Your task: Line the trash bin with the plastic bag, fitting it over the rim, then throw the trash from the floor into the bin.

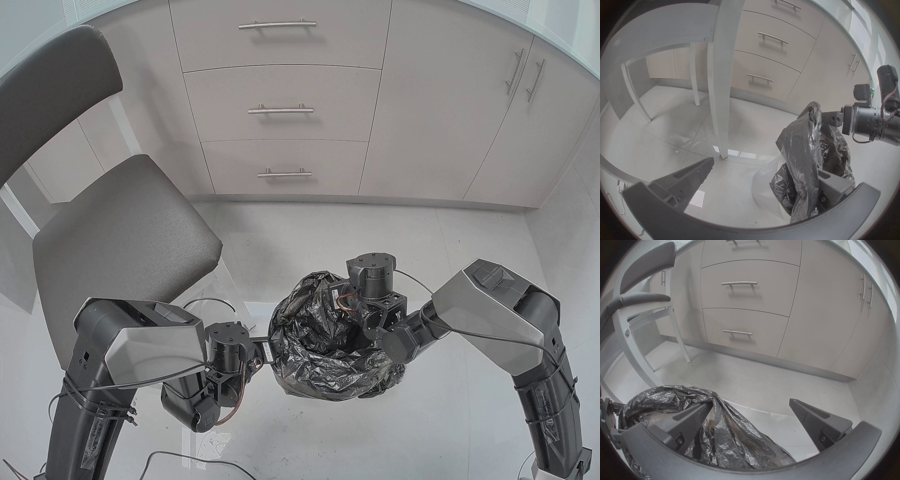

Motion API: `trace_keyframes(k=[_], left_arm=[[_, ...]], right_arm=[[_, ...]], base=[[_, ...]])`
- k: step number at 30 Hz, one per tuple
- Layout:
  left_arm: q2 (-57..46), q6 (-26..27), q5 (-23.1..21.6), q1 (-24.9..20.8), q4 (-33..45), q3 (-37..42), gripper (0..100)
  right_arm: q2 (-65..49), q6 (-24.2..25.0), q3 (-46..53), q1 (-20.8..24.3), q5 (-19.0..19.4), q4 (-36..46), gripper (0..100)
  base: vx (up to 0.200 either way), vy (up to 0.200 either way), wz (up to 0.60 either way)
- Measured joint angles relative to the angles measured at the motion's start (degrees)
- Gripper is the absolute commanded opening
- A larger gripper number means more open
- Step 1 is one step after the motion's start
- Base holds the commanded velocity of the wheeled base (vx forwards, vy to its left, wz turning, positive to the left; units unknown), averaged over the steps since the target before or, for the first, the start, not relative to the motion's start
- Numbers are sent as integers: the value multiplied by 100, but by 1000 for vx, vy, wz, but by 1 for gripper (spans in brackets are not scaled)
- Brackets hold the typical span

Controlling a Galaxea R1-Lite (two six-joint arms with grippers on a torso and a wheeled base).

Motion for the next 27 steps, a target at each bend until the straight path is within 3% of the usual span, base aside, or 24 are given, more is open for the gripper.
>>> trace_keyframes(k=[16, 27], left_arm=[[67, 46, -57, 102, 51, -39, 100], [163, 122, -79, 132, 563, -139, 100]], right_arm=[[291, -20, -549, -240, 50, 244, 100], [446, -20, -803, -362, 63, 334, 100]], base=[[0, 0, 0], [0, 0, 0]])
